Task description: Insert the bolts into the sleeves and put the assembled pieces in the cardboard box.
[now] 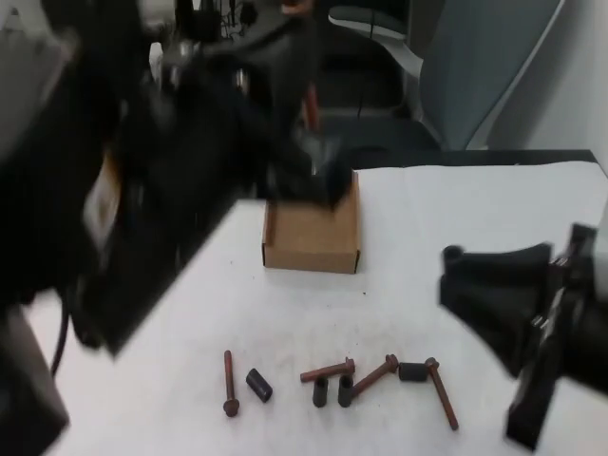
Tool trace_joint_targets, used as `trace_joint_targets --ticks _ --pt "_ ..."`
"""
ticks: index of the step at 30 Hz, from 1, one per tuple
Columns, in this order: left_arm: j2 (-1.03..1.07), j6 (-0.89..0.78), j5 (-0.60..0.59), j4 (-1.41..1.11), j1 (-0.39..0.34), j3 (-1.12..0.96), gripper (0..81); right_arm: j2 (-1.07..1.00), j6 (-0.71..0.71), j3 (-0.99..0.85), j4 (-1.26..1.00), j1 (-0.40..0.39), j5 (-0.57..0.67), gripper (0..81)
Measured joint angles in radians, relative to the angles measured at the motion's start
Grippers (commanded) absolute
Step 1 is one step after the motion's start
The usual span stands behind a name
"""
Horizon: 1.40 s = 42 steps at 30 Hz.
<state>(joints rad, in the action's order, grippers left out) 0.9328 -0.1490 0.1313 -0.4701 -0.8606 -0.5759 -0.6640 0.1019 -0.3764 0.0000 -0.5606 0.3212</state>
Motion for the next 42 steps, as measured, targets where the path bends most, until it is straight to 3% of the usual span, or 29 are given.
trace_joint_targets --ticks 6,12,42 --pt "0.046 -0.053 -0.078 -0.054 -0.018 0.086 1.8 -0.071 -0.006 0.074 -0.225 -0.168 -0.094 0.6" --pt "0.100 -0.056 -0.168 -0.170 -0.030 0.085 1.8 -0.196 -0.014 0.075 -0.406 -0.241 -0.126 0.6" --pt "0.120 -0.020 -0.258 -0.106 -0.031 0.085 1.8 -0.259 -0.019 0.050 -0.486 -0.247 -0.255 0.6"
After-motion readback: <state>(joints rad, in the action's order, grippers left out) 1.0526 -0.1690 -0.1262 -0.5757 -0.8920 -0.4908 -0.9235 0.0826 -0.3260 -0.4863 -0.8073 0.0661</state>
